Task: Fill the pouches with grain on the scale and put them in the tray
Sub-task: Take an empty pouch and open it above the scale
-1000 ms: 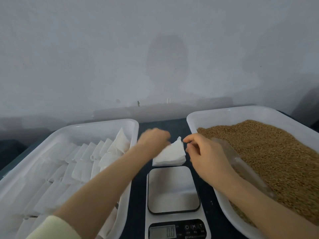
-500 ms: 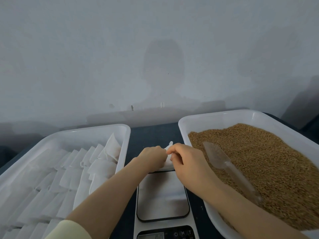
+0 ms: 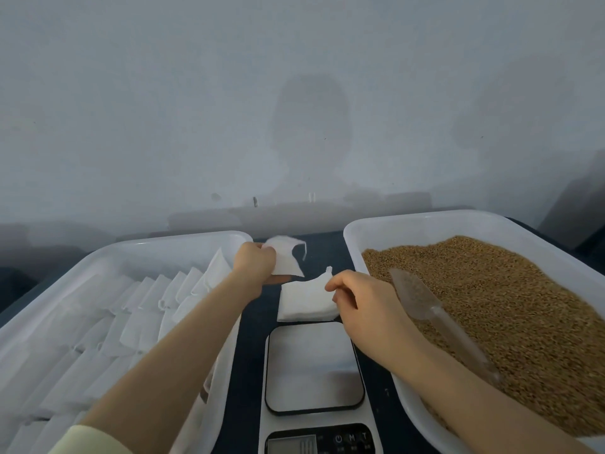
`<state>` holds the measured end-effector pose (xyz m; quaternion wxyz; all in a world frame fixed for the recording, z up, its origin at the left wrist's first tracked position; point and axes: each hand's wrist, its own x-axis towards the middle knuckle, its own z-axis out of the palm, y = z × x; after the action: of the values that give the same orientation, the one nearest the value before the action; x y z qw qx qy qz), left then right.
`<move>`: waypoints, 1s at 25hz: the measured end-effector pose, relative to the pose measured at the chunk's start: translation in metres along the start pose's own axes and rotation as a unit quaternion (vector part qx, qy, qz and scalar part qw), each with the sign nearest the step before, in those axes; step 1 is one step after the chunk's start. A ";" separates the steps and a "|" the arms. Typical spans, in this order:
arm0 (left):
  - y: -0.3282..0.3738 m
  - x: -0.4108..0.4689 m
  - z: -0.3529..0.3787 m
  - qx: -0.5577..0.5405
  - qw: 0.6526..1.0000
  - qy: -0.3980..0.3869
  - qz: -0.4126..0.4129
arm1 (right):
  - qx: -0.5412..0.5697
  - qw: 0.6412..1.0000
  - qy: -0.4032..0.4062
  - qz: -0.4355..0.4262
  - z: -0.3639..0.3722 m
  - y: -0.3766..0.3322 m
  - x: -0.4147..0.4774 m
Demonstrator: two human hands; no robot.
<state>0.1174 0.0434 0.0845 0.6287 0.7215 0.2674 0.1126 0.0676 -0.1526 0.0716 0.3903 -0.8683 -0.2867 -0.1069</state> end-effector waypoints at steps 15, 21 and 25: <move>-0.022 -0.094 -0.042 0.092 0.924 -0.363 0.076 | 0.255 0.956 0.009 0.144 -0.008 -0.002 0.006; -0.022 -0.096 -0.040 0.042 0.948 -0.299 0.100 | 0.079 0.994 -0.055 0.060 -0.004 -0.003 0.000; -0.024 -0.093 -0.041 0.074 0.952 -0.273 0.114 | 0.056 0.992 -0.107 0.025 -0.001 -0.003 -0.005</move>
<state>0.0144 0.0306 0.0851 0.6057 0.7947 0.0086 -0.0380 0.0616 -0.1533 0.0721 0.4082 -0.8584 -0.3105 0.0132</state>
